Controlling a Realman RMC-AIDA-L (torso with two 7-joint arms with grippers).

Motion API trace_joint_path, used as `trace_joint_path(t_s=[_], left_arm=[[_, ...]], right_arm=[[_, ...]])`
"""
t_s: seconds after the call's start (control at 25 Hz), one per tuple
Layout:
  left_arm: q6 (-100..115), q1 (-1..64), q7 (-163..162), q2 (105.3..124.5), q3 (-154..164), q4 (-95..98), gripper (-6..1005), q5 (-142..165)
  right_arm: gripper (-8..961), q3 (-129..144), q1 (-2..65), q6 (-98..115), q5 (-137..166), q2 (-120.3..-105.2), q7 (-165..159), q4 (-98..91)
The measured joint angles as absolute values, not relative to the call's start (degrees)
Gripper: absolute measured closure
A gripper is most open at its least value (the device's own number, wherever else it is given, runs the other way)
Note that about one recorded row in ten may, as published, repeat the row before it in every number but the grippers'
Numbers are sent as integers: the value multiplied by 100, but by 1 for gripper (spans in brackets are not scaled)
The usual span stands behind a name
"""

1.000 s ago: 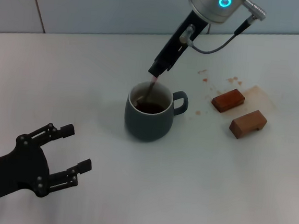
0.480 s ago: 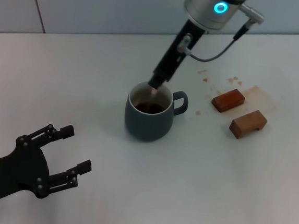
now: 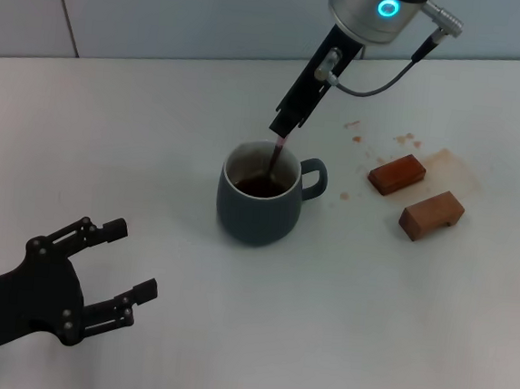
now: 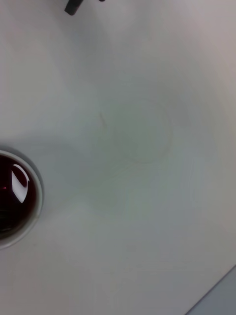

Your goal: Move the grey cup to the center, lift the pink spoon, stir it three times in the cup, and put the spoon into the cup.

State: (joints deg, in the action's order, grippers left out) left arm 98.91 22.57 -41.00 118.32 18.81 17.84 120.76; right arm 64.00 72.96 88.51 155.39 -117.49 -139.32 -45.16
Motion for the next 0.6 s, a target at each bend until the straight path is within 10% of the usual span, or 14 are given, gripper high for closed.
trace_joint_path(t_s=[0.44, 0.6], left_arm=[[9914, 2267, -4104, 11815, 1881, 1784, 167, 12076], [9918, 2268, -4104, 11811, 1881, 1784, 167, 12076]], right_arm=[[801, 6398, 7217, 8669, 15422, -11817, -13941, -4561], [656, 6406, 6741, 8413, 14948, -11888, -13787, -5183]])
